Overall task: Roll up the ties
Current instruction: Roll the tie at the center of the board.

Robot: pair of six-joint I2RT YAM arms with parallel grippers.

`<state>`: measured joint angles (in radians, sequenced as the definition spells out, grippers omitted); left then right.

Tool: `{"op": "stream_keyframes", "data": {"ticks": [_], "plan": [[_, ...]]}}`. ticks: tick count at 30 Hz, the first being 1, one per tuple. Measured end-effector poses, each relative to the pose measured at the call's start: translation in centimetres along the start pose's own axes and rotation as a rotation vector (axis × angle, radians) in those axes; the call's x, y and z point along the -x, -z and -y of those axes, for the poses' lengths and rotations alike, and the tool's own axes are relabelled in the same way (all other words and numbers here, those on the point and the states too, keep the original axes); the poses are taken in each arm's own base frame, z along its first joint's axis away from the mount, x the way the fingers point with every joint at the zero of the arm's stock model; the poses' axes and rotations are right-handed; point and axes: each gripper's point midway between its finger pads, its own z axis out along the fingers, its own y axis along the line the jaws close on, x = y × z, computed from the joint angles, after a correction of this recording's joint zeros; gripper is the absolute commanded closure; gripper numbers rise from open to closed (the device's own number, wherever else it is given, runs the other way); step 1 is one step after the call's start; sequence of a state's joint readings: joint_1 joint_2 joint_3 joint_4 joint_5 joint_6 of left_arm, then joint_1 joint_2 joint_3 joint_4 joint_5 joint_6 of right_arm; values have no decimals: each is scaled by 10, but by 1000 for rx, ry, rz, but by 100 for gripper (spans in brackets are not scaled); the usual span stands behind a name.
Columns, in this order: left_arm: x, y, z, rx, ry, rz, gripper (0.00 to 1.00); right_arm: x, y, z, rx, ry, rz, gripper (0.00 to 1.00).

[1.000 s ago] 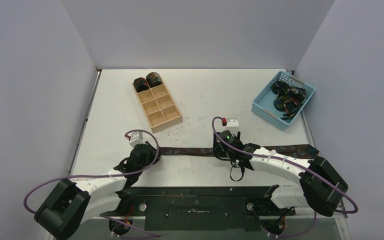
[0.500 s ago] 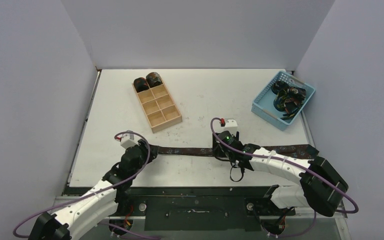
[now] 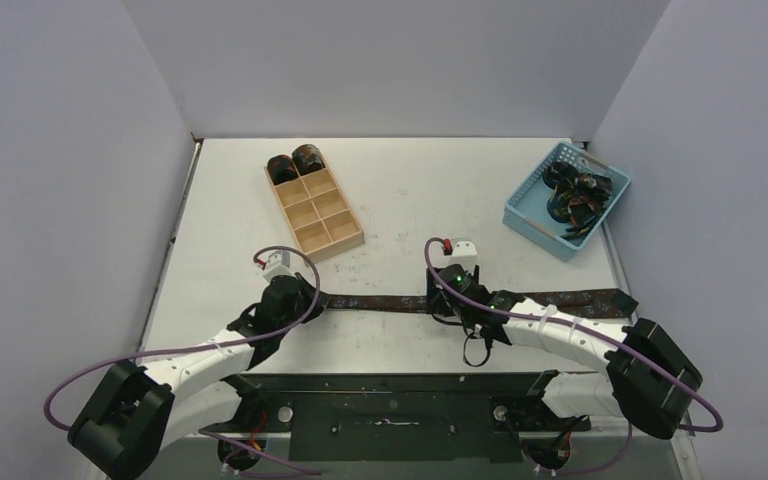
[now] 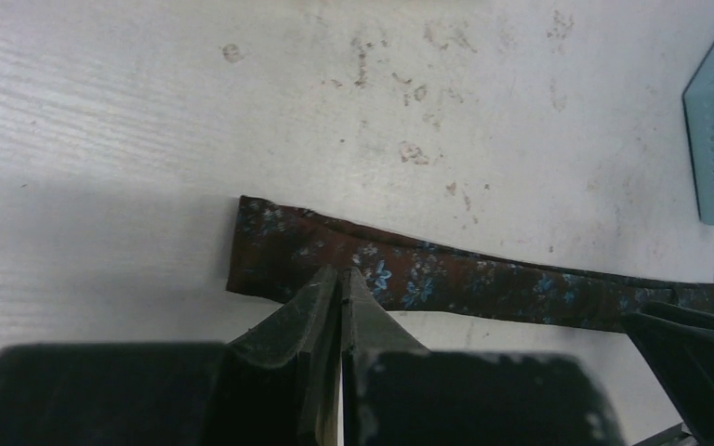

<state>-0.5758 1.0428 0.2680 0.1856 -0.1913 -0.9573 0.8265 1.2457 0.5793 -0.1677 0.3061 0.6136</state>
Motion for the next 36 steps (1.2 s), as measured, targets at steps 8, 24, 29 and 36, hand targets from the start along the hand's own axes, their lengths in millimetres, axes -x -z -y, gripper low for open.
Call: {"op": "stream_keyframes", "data": {"ticks": [8, 24, 29, 36], "plan": [[-13, -2, -43, 103, 23, 23, 100, 7, 10, -5, 46, -18, 28, 41], [29, 37, -6, -64, 9, 154, 54, 43, 43, -16, 174, -46, 177, 18], [54, 63, 4, -62, -3, 221, 4, 71, 53, -16, 298, -158, 258, 15], [50, 65, -15, 44, 81, 205, 4, 59, 39, -42, 414, -129, 157, 18]]}}
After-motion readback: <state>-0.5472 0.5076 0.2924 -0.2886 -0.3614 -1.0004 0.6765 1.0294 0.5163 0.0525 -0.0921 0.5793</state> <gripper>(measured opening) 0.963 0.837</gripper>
